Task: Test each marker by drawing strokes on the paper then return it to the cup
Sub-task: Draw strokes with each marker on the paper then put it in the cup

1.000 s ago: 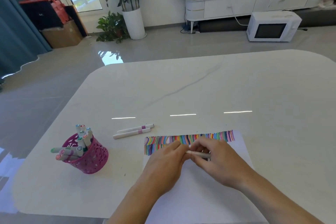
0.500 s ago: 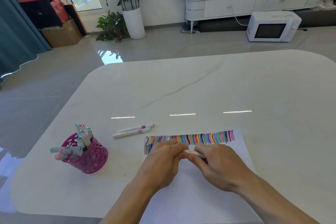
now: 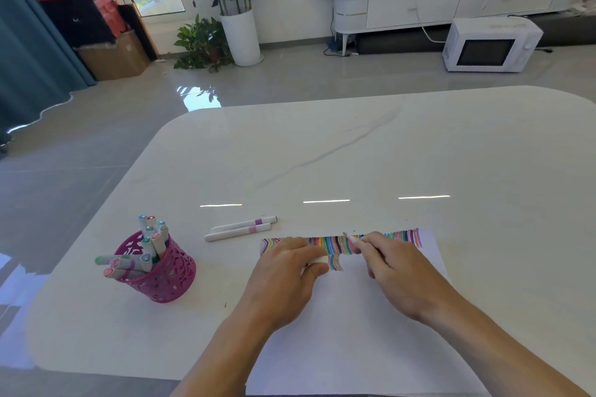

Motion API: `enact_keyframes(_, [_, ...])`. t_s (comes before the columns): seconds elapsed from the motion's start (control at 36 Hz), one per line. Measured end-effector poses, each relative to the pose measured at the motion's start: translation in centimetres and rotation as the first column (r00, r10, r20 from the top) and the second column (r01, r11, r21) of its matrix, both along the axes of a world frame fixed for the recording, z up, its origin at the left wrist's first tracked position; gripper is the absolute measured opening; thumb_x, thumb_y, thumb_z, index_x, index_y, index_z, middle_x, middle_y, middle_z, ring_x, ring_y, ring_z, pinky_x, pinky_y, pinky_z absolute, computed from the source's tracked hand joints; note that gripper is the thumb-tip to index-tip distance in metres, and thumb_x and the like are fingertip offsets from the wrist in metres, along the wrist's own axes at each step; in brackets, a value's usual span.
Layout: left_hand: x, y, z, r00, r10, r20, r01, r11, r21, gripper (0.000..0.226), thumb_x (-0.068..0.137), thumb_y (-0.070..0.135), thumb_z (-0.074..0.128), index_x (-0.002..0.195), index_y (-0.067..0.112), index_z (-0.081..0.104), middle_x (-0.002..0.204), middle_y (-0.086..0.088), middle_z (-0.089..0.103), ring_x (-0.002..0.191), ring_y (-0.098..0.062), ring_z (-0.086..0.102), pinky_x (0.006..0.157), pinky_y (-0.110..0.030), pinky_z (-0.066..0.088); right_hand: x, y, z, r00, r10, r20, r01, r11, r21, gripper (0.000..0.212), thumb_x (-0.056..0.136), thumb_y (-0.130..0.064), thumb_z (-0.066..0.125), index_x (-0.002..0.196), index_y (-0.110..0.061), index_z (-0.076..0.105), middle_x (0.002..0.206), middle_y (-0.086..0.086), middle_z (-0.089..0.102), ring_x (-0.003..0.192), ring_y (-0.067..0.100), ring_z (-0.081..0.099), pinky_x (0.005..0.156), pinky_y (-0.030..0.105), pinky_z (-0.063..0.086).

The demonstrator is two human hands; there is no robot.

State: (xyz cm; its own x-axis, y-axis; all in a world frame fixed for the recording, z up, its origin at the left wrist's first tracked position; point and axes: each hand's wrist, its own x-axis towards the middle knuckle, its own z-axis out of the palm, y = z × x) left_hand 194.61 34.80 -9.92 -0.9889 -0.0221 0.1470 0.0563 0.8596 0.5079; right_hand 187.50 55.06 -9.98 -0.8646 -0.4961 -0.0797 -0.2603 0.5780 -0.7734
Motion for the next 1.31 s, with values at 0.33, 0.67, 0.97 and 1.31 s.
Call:
enact_keyframes(0.33, [0.2,0.2,-1.5,0.985,-0.076,0.152,0.08,0.997,-0.017,0.022,0.089,0.039,0.068,0.11,0.037,0.075,0.145,0.026,0.049,0.138,0.006,0.031,0.113,-0.016,0.027,-0.7,-0.4,-0.3,0.971,-0.113,0.209,0.173,0.939,-0.296,0.034,0.106,-0.011,0.048,0.099,-0.033,0.072,0.094,-0.006,0.072,0.063,0.017,0.068,0.061,0.034,0.058])
enact_keyframes(0.67, [0.0,0.1,-1.6,0.977,-0.068,0.203,0.06,0.997,0.046,0.024,0.084,0.039,0.073,0.108,0.037,0.076,0.15,0.019,0.046,0.143,0.008,0.023,0.114,-0.013,0.02,-0.7,-0.5,-0.9,0.894,0.039,0.446,0.198,0.86,-0.471,0.05,0.092,0.016,0.041,0.113,-0.014,0.074,0.094,0.013,0.078,0.088,0.025,0.073,0.073,0.029,0.06])
enact_keyframes(0.97, [-0.1,-0.1,-1.7,0.972,-0.071,0.222,0.062,0.997,0.049,0.023,0.083,0.039,0.074,0.105,0.036,0.076,0.149,0.021,0.046,0.143,0.004,0.027,0.116,-0.021,0.026,-0.5,-0.8,-1.9,0.899,0.0,0.438,0.24,0.837,-0.492,0.016,0.101,-0.024,0.065,0.093,-0.013,0.072,0.077,0.016,0.071,0.067,0.03,0.071,0.065,0.033,0.058])
enact_keyframes(1.31, [-0.1,0.0,-1.7,0.976,-0.056,0.209,0.052,0.998,0.028,0.019,0.086,0.039,0.072,0.104,0.035,0.073,0.15,0.022,0.045,0.141,0.005,0.028,0.109,-0.012,0.02,-0.2,-1.0,-2.3,0.888,-0.094,0.45,0.33,0.813,-0.48,0.02,0.087,-0.01,0.074,0.093,-0.004,0.056,0.073,0.022,0.073,0.06,0.033,0.07,0.058,0.036,0.057])
